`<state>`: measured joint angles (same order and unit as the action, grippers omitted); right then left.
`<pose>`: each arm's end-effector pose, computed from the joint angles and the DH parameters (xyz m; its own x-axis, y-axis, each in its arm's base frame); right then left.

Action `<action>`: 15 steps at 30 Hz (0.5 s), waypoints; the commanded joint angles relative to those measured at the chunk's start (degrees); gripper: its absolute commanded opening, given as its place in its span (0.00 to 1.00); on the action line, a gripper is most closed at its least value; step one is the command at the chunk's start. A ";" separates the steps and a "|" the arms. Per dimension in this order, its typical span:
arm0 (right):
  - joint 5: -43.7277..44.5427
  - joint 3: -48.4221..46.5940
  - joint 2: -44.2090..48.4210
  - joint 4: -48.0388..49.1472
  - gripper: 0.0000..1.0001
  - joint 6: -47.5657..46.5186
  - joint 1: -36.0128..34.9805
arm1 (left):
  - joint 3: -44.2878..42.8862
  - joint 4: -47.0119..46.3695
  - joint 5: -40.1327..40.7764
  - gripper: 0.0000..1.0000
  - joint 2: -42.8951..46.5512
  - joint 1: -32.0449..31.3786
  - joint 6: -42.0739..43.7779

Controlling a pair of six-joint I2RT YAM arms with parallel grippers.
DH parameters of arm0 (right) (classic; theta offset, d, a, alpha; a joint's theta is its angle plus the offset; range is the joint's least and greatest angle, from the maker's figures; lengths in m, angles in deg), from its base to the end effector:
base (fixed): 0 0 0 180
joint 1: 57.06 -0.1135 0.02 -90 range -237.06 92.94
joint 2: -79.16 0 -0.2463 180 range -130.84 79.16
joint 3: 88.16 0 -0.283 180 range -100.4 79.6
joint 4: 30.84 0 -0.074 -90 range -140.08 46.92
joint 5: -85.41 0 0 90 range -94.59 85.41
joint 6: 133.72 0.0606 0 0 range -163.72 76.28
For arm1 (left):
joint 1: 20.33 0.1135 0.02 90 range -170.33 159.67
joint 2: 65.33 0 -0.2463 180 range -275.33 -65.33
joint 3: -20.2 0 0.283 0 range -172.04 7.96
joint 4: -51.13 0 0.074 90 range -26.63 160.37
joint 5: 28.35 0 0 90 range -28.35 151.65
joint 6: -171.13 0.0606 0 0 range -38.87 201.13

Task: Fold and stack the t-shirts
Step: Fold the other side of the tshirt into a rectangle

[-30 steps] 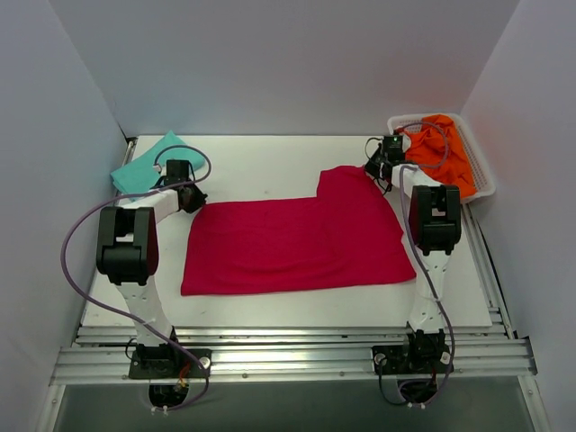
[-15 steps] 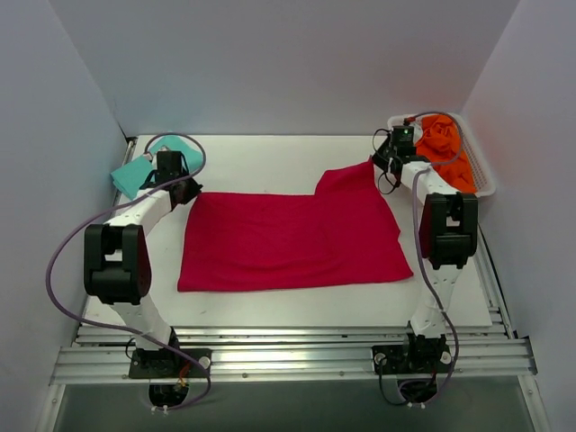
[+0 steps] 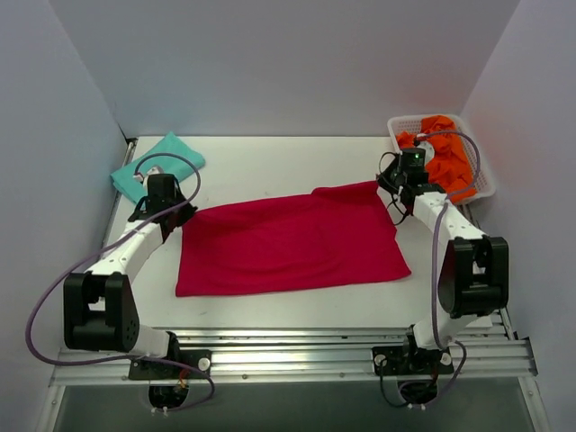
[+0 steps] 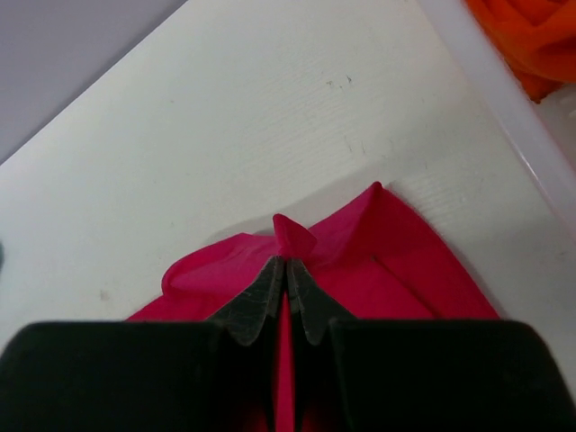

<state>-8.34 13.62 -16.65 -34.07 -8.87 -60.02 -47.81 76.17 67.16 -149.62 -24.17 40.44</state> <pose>0.4396 0.0267 0.2252 -0.3556 0.5526 -0.7538 0.1104 0.8257 0.5532 0.3676 -0.0188 0.1906 -0.4961 -0.6171 -0.6108 -0.4335 0.7855 -0.4416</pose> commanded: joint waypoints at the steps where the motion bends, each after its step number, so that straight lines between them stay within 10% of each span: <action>1: 2.25 5.66 9.99 1.27 0.00 0.04 -1.08 | 3.99 -0.58 1.77 0.02 6.06 -0.73 0.35; 15: 8.58 28.16 37.34 -3.74 0.00 2.33 -3.89 | 19.11 1.18 5.11 0.02 24.26 -1.97 -0.80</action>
<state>-2.68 38.87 16.25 -36.49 -7.71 -63.54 -29.74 77.13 70.22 -127.48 -25.94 39.81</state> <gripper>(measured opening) 0.004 0.078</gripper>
